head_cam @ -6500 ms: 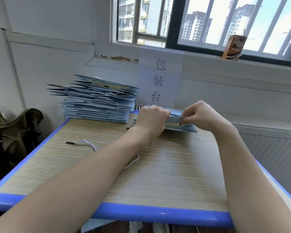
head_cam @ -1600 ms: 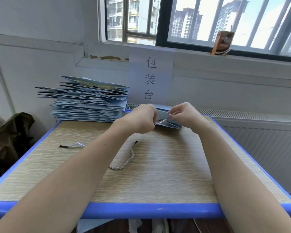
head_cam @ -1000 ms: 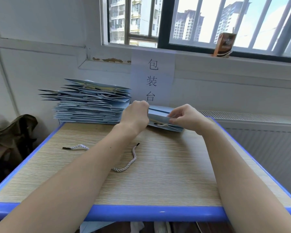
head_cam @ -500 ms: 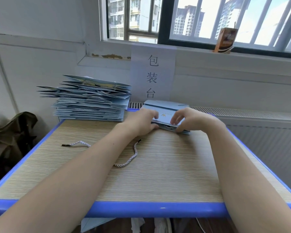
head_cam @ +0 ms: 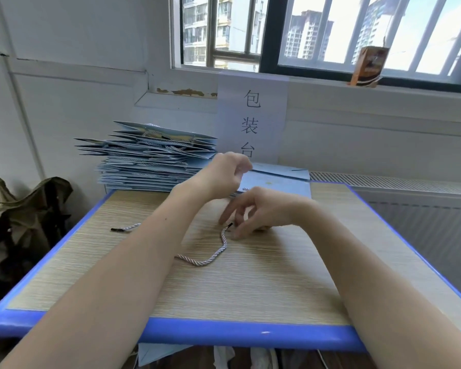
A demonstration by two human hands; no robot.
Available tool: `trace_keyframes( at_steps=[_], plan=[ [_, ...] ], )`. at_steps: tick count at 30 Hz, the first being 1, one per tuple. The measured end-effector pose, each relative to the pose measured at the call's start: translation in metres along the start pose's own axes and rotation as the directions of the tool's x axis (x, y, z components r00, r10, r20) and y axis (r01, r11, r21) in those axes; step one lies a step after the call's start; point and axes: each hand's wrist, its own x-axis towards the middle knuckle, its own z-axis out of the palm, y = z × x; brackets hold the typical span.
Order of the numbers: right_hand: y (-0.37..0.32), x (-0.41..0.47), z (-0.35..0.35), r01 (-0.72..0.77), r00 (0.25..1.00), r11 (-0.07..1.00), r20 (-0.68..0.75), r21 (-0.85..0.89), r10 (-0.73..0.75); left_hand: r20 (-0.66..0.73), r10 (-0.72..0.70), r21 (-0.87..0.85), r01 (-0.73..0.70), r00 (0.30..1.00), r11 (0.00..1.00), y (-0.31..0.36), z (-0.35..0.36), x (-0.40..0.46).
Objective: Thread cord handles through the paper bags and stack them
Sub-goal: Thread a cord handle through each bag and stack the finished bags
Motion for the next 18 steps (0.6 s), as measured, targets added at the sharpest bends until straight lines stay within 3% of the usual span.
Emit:
trace_keyframes(
  at_steps=[4, 9, 12, 18],
  plan=[
    [0.0, 0.005, 0.007, 0.014, 0.999, 0.997, -0.032, -0.074, -0.016, 0.036, -0.017, 0.047, 0.016, 0.999, 0.999, -0.006, 0.004, -0.002],
    [0.016, -0.018, -0.023, -0.238, 0.958, 0.969, -0.149, 0.063, 0.245, 0.151, -0.061, 0.097, 0.047, 0.987, 0.994, -0.012, 0.02, -0.002],
    [0.029, -0.03, -0.038, -0.295, 0.904, 0.944, -0.278, 0.149, 0.326, 0.251, -0.042, 0.194, -0.008, 0.967, 0.981, -0.012, 0.036, -0.005],
    [0.028, -0.028, -0.039, -0.295, 0.882, 0.938, -0.326, 0.184, 0.341, 0.172, 0.102, 0.438, -0.169, 0.98, 0.883, 0.002, 0.043, 0.003]
  ],
)
